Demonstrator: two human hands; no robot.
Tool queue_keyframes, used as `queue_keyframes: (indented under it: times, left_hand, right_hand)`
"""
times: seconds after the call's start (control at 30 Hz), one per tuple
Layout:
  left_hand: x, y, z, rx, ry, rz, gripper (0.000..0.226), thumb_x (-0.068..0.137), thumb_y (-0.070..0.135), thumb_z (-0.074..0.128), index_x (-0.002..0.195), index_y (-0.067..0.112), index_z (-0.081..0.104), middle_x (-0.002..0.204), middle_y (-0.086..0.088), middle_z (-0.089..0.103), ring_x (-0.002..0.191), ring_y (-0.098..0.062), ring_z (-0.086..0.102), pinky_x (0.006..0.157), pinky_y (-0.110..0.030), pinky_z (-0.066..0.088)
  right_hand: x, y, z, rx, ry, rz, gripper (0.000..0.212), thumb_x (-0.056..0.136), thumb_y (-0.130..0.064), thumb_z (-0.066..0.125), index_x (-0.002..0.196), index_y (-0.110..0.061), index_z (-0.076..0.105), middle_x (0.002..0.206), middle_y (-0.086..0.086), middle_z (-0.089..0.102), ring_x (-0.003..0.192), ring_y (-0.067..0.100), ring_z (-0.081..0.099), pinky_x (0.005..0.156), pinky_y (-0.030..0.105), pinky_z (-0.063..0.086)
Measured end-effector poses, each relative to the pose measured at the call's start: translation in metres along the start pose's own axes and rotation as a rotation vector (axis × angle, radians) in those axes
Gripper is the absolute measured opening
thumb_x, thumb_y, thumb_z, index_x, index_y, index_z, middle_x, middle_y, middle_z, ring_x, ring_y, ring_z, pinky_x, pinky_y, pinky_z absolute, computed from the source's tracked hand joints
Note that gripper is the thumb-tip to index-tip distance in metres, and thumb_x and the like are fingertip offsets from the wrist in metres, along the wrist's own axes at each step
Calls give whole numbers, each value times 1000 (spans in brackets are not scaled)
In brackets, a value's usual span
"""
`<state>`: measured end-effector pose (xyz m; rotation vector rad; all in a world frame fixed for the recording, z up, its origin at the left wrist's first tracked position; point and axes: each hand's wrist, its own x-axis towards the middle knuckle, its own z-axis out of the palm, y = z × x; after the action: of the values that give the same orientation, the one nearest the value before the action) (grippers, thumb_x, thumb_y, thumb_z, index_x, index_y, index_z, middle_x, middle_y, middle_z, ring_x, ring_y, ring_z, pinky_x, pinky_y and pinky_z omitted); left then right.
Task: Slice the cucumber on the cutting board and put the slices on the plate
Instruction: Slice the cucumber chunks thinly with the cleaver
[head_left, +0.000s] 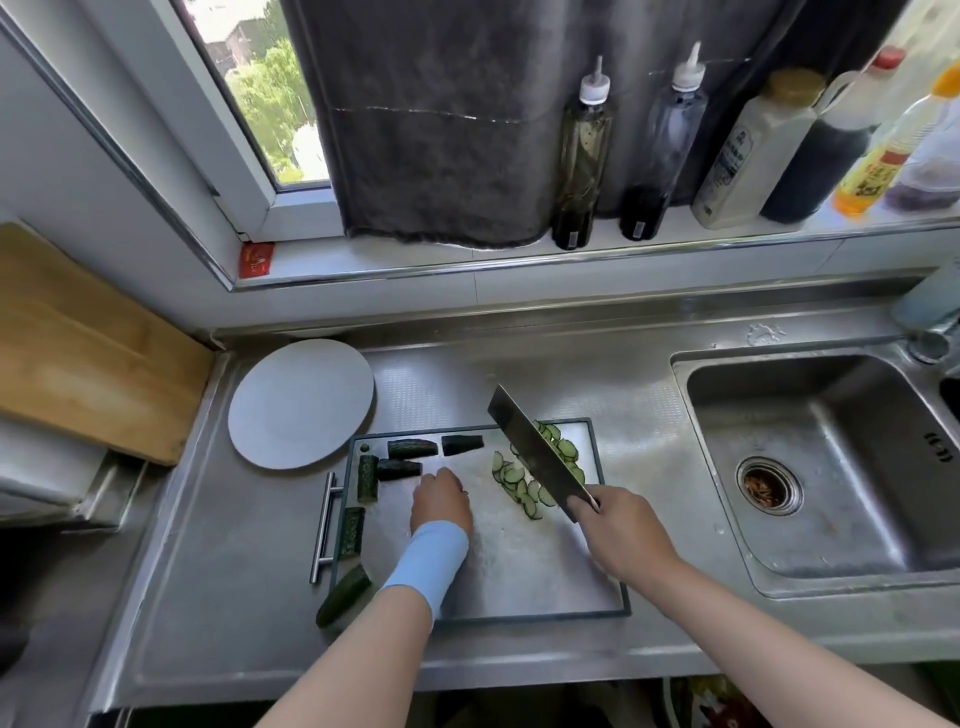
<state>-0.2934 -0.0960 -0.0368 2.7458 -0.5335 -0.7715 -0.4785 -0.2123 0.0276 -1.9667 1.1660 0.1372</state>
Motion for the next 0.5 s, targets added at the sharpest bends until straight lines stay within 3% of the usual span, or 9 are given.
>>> queue_keyframes:
  times: [0.13,0.27,0.33,0.5]
  left_hand:
    - [0,3,-3,-23,-24,-53,15,96,15,50,106,14,61,121,-11,49,113,-28,50,91,-38,49]
    - [-2,16,-4,-247,-17,-36,10,93,15,56,101,17,61,107,-4,64,88,-19,57,76,-25,45]
    - [-1,32,-6,-334,-27,33,14,92,22,62,105,18,64,104,0,67,89,-17,60,77,-22,43]
    - [17,54,-23,-170,30,161,27,98,33,51,105,16,70,102,-6,69,85,-22,58,73,-24,41]
  right_hand:
    - [6,-1,-10,23,2,10,33,99,-35,53,68,-29,61,63,-5,62,63,16,57,54,30,38]
    - [9,-3,-19,52,11,19,33,99,-34,53,70,-22,63,59,-4,58,59,18,54,56,31,37]
    - [11,-5,-24,69,21,16,33,99,-33,53,72,-19,65,58,-3,58,57,18,54,55,31,36]
    - [15,-5,-34,57,28,7,30,100,-34,53,75,-24,67,61,-5,61,58,16,55,55,29,38]
